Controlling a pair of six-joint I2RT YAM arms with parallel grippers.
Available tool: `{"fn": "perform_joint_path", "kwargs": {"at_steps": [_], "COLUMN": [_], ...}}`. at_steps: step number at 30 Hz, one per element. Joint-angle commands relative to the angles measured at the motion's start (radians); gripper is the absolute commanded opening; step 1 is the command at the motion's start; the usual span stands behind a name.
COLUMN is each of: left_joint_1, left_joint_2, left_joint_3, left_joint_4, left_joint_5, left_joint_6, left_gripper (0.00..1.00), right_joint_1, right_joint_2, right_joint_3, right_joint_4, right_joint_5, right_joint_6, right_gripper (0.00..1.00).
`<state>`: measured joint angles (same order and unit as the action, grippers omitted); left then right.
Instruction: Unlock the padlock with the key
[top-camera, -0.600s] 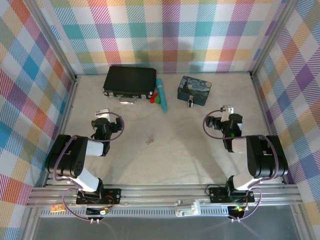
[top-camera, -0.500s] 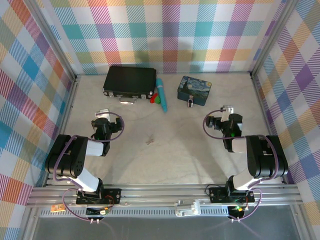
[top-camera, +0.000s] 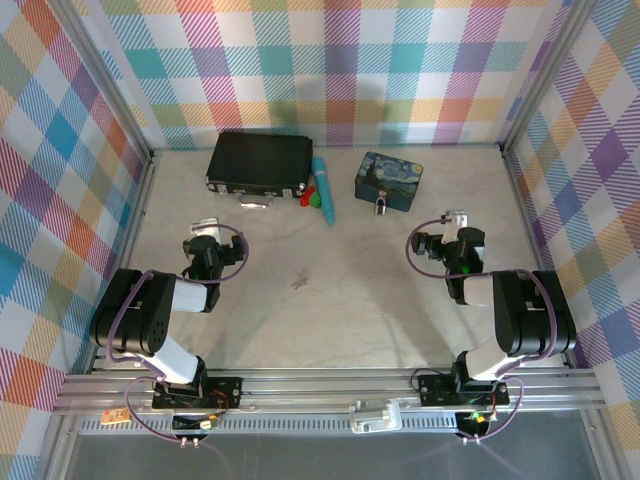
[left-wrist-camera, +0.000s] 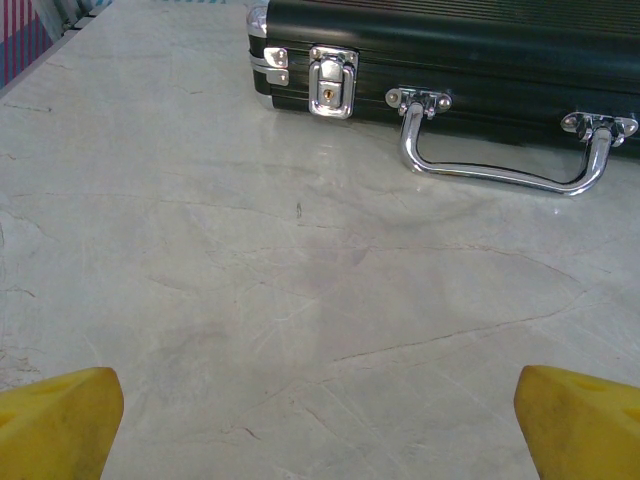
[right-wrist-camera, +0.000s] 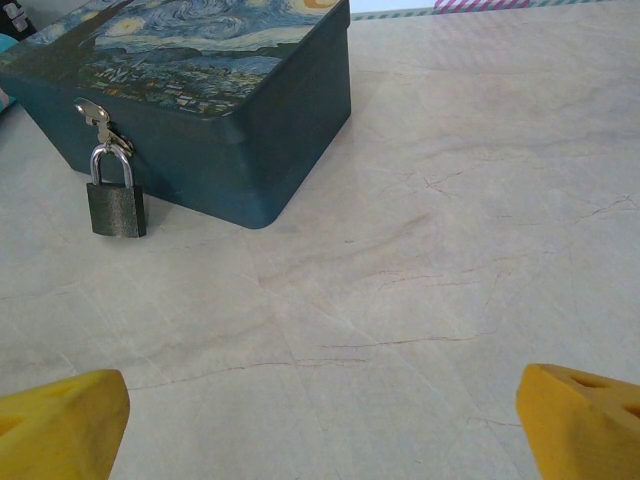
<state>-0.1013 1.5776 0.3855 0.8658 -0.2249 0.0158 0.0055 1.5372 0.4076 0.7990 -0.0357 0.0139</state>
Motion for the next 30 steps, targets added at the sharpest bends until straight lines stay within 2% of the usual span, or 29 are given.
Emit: {"fn": "perform_joint_path", "kwargs": {"at_steps": [1, 12, 15, 21, 26, 30], "left_joint_1": [0.011, 0.011, 0.011, 0.004, -0.029, -0.035], "left_joint_2": [0.002, -0.001, 0.0, -0.079, -0.214, -0.285], "left_joint_3": [0.018, 0.02, 0.015, 0.057, 0.143, 0.27], "left_joint_4": [0.009, 0.005, 0.012, -0.123, -0.352, -0.583], "left_joint_5": [0.008, 0.011, 0.009, -0.031, -0.118, -0.021], "left_joint_6": [-0.005, -0.005, -0.005, -0.008, -0.02, -0.177], "left_gripper": [1.0, 1.0, 0.99, 1.0, 1.0, 0.99], "right_joint_1": [-0.006, -0.007, -0.004, 0.008, 0.01, 0.01], "right_joint_2": [-0.003, -0.003, -0.029, -0.174, -0.255, -0.19], "right_joint_3": [0.013, 0.013, 0.022, 0.088, 0.202, 0.386], "right_joint_4": [0.012, 0.011, -0.021, -0.263, -0.509, -0.761], "right_joint_5": [-0.013, -0.012, 0.025, 0.072, 0.109, 0.075], "right_joint_6": [-0.008, -0.008, 0.004, 0.006, 0.138, 0.232], "right_gripper": [0.99, 0.99, 0.99, 0.99, 0.99, 0.99]}}
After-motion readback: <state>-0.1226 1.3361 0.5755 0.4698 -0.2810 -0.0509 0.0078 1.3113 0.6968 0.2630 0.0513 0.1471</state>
